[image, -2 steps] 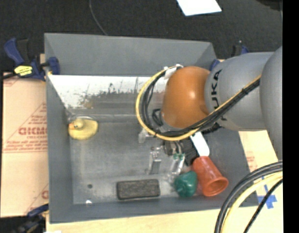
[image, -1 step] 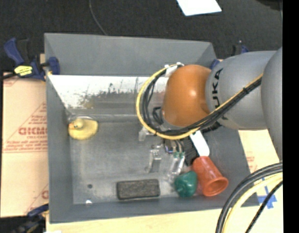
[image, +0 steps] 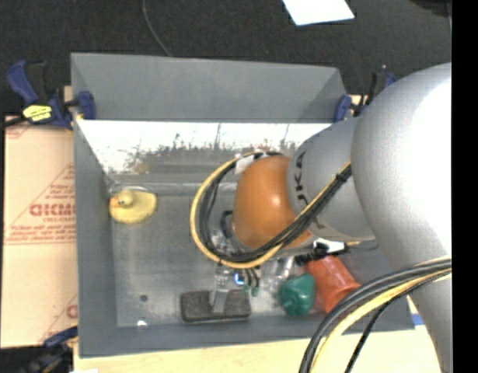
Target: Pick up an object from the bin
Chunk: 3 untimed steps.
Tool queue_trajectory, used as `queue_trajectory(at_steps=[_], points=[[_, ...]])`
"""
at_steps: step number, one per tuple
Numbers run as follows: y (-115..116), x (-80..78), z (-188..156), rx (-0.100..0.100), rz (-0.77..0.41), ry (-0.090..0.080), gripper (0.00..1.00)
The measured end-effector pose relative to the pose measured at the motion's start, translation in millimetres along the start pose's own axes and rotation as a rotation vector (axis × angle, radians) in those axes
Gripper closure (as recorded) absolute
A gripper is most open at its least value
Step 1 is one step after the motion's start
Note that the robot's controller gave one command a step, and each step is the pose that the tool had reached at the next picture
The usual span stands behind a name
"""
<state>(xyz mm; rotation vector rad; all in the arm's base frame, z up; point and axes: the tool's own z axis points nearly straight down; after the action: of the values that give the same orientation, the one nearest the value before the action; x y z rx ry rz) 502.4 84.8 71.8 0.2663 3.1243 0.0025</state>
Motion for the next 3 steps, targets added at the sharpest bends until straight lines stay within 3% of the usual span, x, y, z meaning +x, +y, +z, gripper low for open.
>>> queue_trajectory(at_steps=[1,2,3], points=[[10,-5.5,-45,0.000,-0.063,-0.003,0.00],[25,32.9,-28,0.001,0.008,0.004,0.00],[15,27.9,0,-0.002,0.036,-0.003,0.00]])
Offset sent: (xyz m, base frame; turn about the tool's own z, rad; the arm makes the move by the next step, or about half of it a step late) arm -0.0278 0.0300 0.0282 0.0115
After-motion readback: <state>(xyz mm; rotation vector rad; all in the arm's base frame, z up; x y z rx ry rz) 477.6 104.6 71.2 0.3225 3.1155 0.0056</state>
